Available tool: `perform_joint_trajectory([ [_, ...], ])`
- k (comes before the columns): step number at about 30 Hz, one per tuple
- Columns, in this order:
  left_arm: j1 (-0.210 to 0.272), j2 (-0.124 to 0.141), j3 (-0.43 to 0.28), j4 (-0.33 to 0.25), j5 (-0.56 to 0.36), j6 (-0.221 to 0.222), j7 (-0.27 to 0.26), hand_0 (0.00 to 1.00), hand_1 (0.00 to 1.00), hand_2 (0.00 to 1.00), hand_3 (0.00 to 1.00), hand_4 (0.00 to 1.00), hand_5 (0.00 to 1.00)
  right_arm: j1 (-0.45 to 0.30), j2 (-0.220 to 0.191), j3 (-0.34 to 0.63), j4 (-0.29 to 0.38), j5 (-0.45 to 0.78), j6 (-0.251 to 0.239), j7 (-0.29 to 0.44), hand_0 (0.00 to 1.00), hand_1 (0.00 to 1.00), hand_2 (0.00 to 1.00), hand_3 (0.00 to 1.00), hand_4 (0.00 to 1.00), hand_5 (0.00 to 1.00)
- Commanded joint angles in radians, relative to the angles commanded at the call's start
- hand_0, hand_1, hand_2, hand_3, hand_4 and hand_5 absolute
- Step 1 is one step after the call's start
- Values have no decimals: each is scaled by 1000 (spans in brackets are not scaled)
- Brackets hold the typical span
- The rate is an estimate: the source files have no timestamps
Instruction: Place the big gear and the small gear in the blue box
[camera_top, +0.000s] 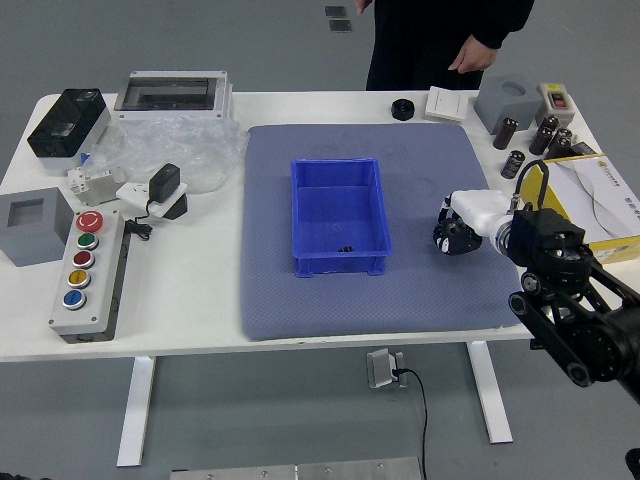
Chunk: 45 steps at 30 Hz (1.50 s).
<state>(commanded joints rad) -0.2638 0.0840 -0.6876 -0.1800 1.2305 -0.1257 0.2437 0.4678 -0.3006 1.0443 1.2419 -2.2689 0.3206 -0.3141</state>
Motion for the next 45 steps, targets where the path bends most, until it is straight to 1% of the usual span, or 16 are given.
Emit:
perform_joint_trajectory([
  [2, 0, 0, 0, 0, 0, 0, 0, 793, 770, 765, 689, 563, 264, 4, -2, 5, 4, 0, 0, 0, 552, 476, 511, 571, 483, 227],
  [3, 0, 0, -1, 0, 0, 0, 0, 793, 770, 765, 689, 563, 265, 6, -3, 7, 6, 0, 0, 0, 566, 475, 510, 571, 464, 199],
  [8, 0, 0, -2, 0, 1, 0, 1, 793, 770, 765, 689, 563, 265, 14, -7, 14, 18, 0, 2, -1, 566, 475, 510, 571, 464, 199],
  [9, 0, 1, -2, 0, 0, 0, 1, 792, 770, 766, 690, 562, 266, 16, -7, 15, 21, 0, 3, -1, 577, 475, 509, 572, 445, 179],
  [15, 0, 2, -3, 0, 1, 0, 1, 793, 770, 767, 689, 562, 266, 30, -11, 21, 48, 0, 7, -3, 578, 471, 508, 572, 443, 179],
  [25, 1, 2, -4, 0, 1, -1, 2, 793, 770, 767, 689, 562, 266, 70, -5, 31, 123, 0, 17, -6, 578, 471, 504, 570, 444, 178],
  [28, 1, 2, -6, 0, 3, -1, 3, 793, 770, 767, 689, 562, 266, 89, 5, 23, 143, 0, 20, -7, 578, 471, 502, 569, 444, 177],
  [32, 1, 2, -5, 0, 3, -1, 3, 793, 770, 767, 689, 562, 266, 117, 31, 7, 151, 0, 22, -6, 578, 471, 502, 569, 444, 177],
  [41, 0, 2, -3, 0, 8, -3, 4, 792, 770, 767, 689, 561, 268, 157, 99, -42, 123, 0, 19, -3, 576, 470, 502, 572, 441, 178],
  [45, -1, 3, -1, 0, 10, -4, 3, 792, 770, 767, 689, 561, 266, 166, 117, -57, 112, 0, 17, -2, 577, 471, 503, 577, 442, 181],
])
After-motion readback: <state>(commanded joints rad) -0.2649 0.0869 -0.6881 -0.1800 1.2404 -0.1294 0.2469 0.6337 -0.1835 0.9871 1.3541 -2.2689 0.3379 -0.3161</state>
